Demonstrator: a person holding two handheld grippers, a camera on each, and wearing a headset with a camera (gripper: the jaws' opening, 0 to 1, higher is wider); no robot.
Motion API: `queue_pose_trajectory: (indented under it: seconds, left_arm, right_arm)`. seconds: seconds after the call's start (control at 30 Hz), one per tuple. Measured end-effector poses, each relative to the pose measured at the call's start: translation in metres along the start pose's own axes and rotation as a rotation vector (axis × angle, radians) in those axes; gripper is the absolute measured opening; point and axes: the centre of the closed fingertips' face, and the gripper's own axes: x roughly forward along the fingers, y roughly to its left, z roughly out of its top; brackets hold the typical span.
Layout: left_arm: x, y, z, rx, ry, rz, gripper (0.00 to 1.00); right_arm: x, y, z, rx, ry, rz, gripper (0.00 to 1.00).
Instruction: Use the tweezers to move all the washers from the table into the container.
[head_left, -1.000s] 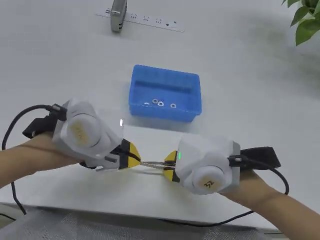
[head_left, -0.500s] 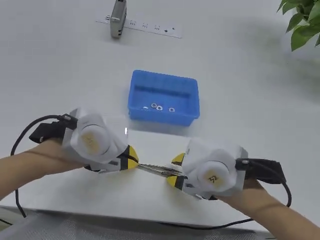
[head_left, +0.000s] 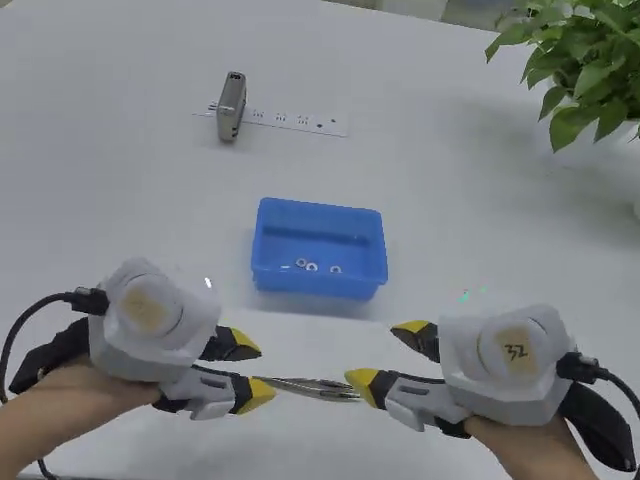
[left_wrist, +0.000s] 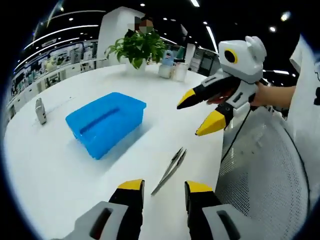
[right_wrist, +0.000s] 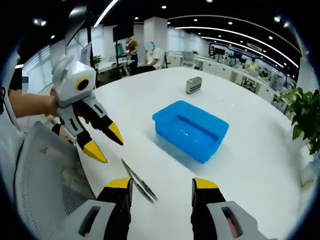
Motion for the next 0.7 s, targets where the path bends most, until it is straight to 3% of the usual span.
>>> queue_pose_trajectory:
  seconds: [0.13, 0.17, 0.2, 0.27, 0.4, 0.57, 0.67, 0.7]
  left_arm:
    - [-0.026, 0.004, 0.018, -0.074, -0.103, 0.118, 0.62]
    - [-0.031, 0.005, 0.021, -0.082, -0.114, 0.142, 0.66]
    - [-0.039, 0.009, 0.022, -0.078, -0.122, 0.197, 0.69]
    - [-0.05, 0.013, 0.023, -0.065, -0.115, 0.268, 0.77]
    - [-0.068, 0.015, 0.027, -0.109, -0.138, 0.335, 0.87]
    - [-0.085, 0.026, 0.024, -0.13, -0.157, 0.457, 0.99]
    - [-0.093, 0.032, 0.024, -0.15, -0.179, 0.519, 0.99]
    - [-0.094, 0.029, 0.024, -0.148, -0.181, 0.51, 0.99]
  right_arm:
    - [-0.014, -0.006, 0.003, 0.036, -0.03, -0.019, 0.55]
    - [-0.019, -0.008, 0.004, 0.036, -0.035, -0.034, 0.57]
    - [-0.021, -0.009, 0.003, 0.041, -0.034, -0.036, 0.58]
    - [-0.027, -0.011, 0.003, 0.052, -0.04, -0.055, 0.62]
    - [-0.036, -0.016, 0.002, 0.077, -0.056, -0.086, 0.69]
    - [-0.038, -0.016, -0.003, 0.111, -0.056, -0.102, 0.78]
    - [-0.04, -0.016, -0.005, 0.121, -0.06, -0.117, 0.85]
    - [-0.04, -0.016, -0.005, 0.128, -0.061, -0.118, 0.87]
